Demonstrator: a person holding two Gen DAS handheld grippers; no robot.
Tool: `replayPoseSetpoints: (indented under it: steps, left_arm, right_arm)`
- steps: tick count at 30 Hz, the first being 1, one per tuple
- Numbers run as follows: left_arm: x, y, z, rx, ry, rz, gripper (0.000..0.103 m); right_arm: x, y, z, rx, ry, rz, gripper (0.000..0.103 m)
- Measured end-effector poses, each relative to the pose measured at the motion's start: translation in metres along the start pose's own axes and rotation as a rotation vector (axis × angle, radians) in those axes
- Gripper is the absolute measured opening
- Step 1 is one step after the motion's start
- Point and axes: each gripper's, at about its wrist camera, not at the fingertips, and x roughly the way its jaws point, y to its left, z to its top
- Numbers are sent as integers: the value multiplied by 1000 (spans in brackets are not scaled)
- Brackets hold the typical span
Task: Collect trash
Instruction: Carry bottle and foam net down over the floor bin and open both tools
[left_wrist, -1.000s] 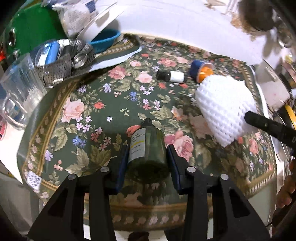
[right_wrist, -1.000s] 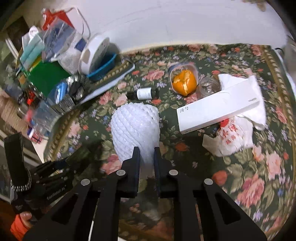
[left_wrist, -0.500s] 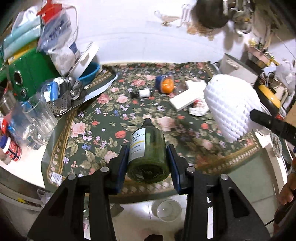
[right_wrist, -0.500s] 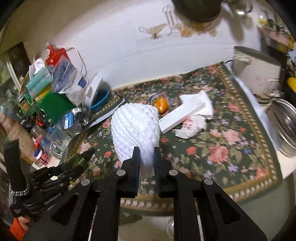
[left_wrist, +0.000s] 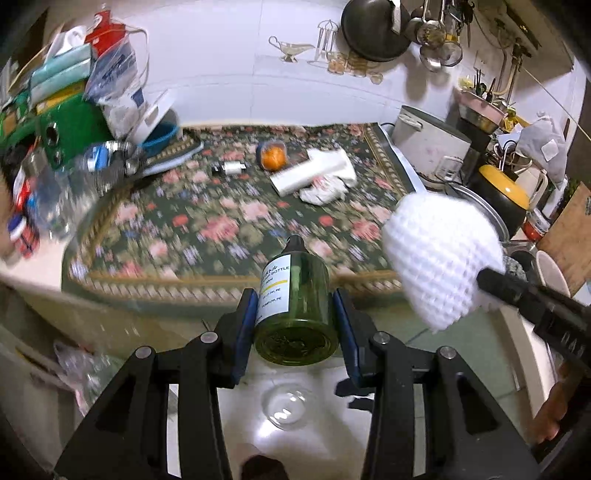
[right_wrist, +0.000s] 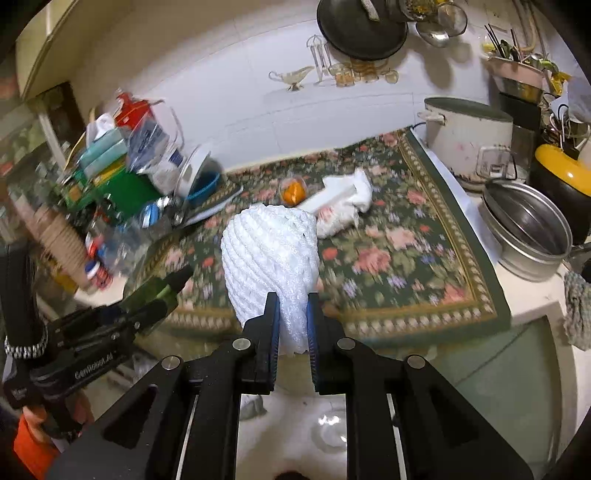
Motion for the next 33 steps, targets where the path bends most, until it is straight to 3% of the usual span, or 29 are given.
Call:
replayPoseSetpoints:
  steps: [8,16,23,33]
  left_arm:
    - [-3,-51,-69,-96,73,33,41]
    - [44,-51,-136,-142,209,62,41]
    - [132,-9,-206,-172,322,61,41]
    - [253,64,-312,-162,414,72,41]
  right_arm:
    - [-21,-39,-54,-40,117,41,13]
    - [4,-67,-103,-42,220,50,13]
    - [84,-86,-165,-11,325,14,13]
    - [244,-100,-292,9,427,-64,14]
